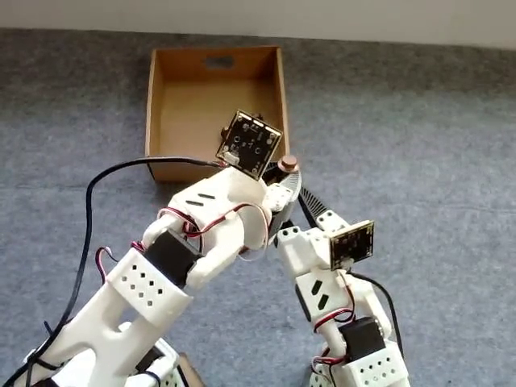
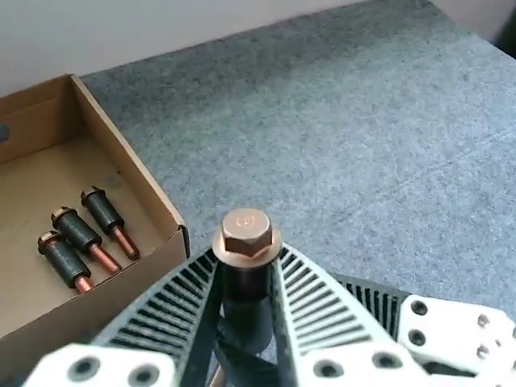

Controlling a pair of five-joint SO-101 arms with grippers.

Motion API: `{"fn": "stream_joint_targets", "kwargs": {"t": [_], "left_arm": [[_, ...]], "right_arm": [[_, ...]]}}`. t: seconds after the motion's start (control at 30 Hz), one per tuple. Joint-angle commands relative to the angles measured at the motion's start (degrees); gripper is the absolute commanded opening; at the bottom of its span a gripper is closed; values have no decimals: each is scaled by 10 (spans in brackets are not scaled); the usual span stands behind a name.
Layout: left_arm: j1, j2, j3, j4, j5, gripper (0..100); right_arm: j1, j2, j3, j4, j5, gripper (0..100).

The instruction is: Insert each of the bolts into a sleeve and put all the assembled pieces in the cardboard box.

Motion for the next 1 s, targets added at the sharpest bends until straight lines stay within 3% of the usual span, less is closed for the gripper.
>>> {"fn": "stream_joint_targets", "kwargs": {"t": [0.0, 0.2, 0.4, 0.77, 0.97], "left_arm": [[2, -3, -12, 7, 2, 11], [-24, -3, -12, 11, 4, 136], [-56, -28, -8, 12, 4, 141], [-33, -140, -11, 119, 3, 212], [-35, -143, -13, 123, 2, 210]], "right_arm": [[10, -8, 5, -11, 6, 6], [10, -10, 17, -13, 6, 6], [10, -10, 17, -13, 6, 6], [9, -10, 18, -14, 6, 6], [9, -10, 19, -14, 6, 6]]}}
